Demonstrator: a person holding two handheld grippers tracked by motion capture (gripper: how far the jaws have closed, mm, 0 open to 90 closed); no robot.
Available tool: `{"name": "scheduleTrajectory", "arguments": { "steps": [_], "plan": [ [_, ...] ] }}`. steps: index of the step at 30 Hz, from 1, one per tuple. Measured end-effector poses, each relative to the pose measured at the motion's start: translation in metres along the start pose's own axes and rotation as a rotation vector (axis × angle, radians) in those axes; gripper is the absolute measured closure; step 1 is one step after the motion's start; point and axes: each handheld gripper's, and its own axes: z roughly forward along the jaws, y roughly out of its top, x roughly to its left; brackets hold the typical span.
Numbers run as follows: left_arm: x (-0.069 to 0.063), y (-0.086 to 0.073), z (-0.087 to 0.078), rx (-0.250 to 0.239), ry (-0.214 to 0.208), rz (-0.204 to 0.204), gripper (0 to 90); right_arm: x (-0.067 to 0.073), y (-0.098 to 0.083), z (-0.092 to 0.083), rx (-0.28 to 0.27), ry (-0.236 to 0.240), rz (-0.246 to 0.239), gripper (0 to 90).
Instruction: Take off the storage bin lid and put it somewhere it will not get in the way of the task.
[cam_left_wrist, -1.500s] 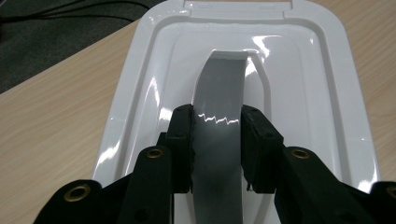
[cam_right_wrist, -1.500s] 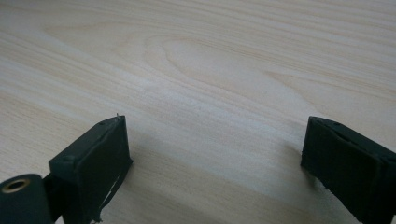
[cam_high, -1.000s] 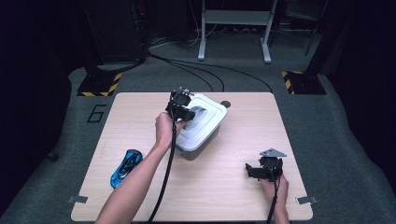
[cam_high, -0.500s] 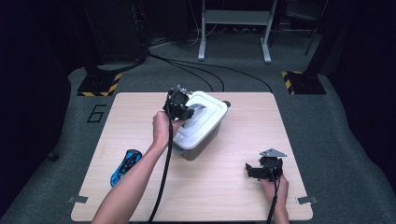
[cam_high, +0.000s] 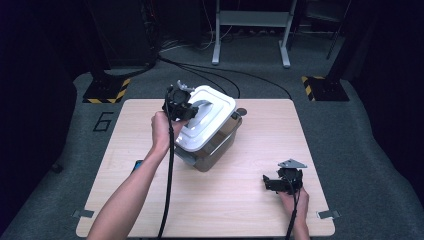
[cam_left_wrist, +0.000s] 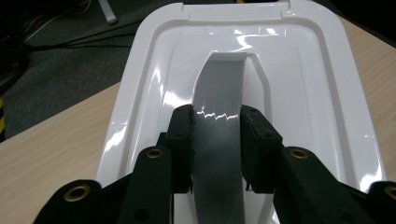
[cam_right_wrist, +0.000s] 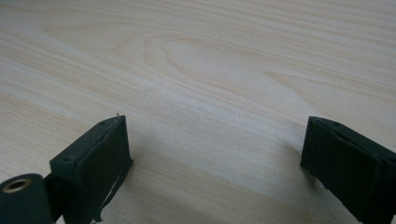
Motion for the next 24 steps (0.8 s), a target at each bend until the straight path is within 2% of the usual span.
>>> {"name": "scheduleTrajectory", "arguments": {
  "steps": [10, 18, 24],
  "plan": [
    [0.027, 0.001, -0.018, -0.026, 0.043, -0.034, 67.5, 0.0, 0.0, 0.001, -0.001, -0.007, 0.004, 6.5],
    [0.053, -0.008, -0.027, -0.032, 0.075, -0.087, 67.5, 0.0, 0.0, 0.001, -0.001, -0.007, 0.004, 6.5],
    [0.072, -0.016, -0.03, -0.029, 0.114, -0.118, 67.5, 0.001, 0.0, 0.001, -0.001, -0.008, 0.006, 6.5]
  ]
}}
